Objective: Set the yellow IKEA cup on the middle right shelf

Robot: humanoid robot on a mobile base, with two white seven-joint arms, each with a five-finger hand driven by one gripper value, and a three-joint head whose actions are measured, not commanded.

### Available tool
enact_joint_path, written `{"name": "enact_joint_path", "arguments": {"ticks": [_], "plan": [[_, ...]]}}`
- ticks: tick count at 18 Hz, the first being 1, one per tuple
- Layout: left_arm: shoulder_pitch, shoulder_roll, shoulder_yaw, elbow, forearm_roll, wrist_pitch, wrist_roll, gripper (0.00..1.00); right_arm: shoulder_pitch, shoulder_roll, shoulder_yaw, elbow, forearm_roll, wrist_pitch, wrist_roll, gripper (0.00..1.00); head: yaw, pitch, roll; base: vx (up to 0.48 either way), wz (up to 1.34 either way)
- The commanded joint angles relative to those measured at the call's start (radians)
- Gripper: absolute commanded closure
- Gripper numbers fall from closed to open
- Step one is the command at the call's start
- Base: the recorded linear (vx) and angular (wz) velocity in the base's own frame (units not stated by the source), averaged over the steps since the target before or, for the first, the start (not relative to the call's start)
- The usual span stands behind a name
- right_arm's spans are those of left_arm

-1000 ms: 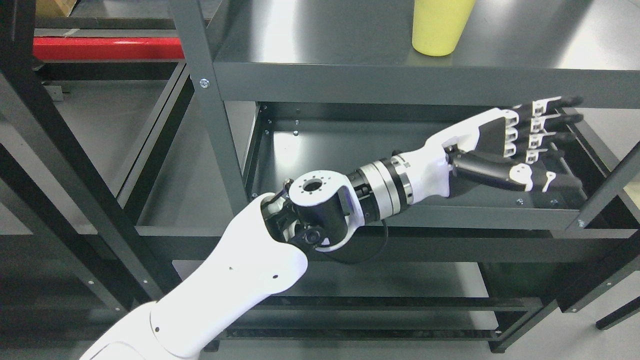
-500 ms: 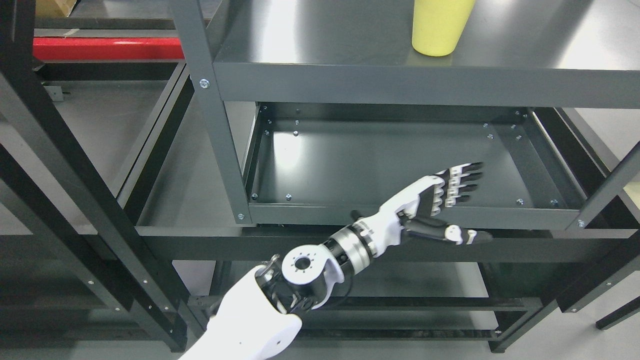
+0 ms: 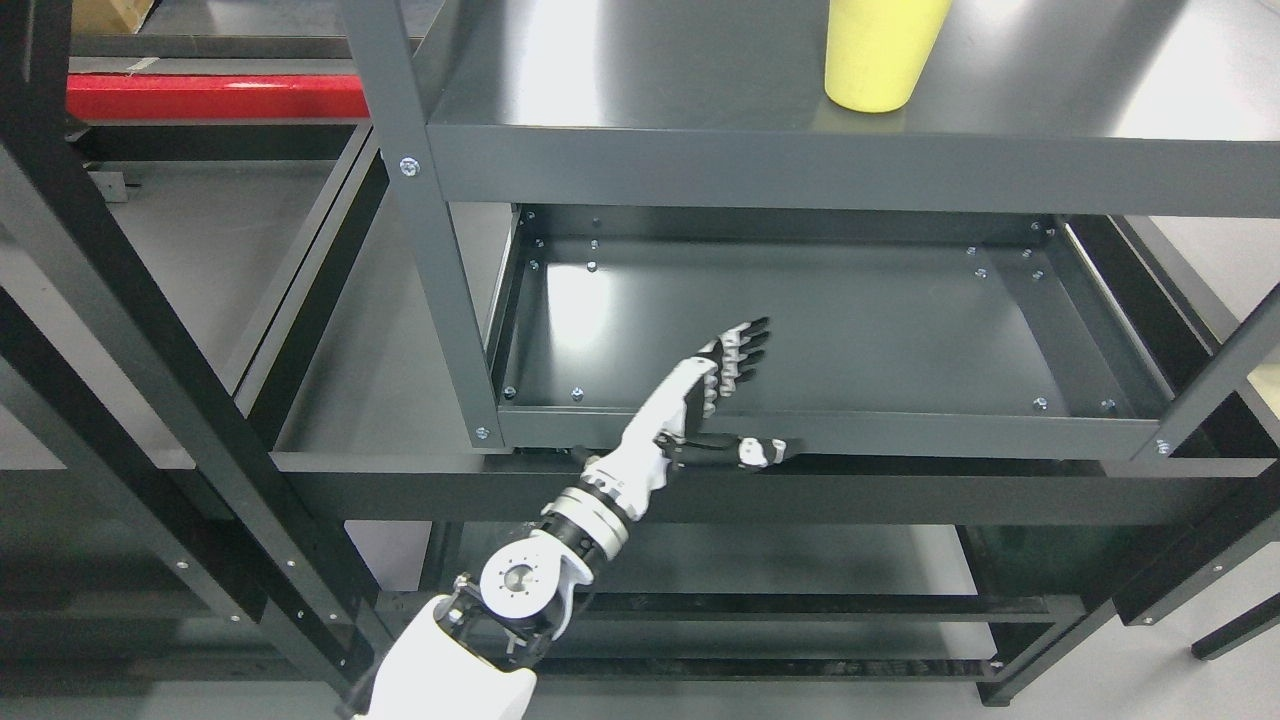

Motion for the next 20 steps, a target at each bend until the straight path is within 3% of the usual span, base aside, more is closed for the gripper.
{"name": "enact_joint_path", "arguments": {"ticks": [1, 20], "plan": [[0.053, 0.017, 0.278, -0.004, -0.102, -0.005, -0.001, 0.01, 0.014, -0.017, 0.018, 0.0, -0.025, 0.001, 0.001, 0.01, 0.0, 0.0, 0.0, 0.0, 0.0], [0.033, 0.017, 0.26, -0.006, -0.117, -0.005, 0.001, 0.01, 0.014, -0.017, 0.017, 0.0, -0.025, 0.001, 0.001, 0.01, 0.0, 0.0, 0.0, 0.0, 0.0]]}}
